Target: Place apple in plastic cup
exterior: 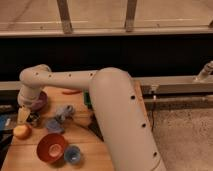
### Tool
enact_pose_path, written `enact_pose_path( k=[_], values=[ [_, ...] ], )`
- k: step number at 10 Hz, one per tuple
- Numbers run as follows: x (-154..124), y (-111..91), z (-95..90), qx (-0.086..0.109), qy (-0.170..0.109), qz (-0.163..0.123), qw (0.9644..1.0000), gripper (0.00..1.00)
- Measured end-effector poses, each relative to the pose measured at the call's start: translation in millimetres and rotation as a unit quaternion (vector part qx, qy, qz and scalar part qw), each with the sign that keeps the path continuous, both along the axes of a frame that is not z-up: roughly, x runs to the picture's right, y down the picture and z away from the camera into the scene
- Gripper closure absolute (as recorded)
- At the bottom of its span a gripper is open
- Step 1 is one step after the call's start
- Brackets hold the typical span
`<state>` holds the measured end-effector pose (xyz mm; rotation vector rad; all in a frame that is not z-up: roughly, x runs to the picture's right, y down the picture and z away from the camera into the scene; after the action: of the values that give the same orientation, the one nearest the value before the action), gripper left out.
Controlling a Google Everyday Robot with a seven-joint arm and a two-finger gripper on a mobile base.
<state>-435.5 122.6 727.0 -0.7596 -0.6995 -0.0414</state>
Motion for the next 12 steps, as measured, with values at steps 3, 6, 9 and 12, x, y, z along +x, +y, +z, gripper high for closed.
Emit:
enact_pose_path(
  k=[3,6,9,12],
  values=[
    [-12,7,-3.3,0.003,-0.002,-0.009,1.0000,0.26],
    [-27,16,-2.9,-0.005,-0.023,-0.032,0.9992,0.26],
    [-44,47,-9.1,-0.038,-0.044,-0.091,0.9942,0.26],
    [-42,48,-8.5,-0.040,-0.044,-0.091,0.9941,0.26]
  ],
)
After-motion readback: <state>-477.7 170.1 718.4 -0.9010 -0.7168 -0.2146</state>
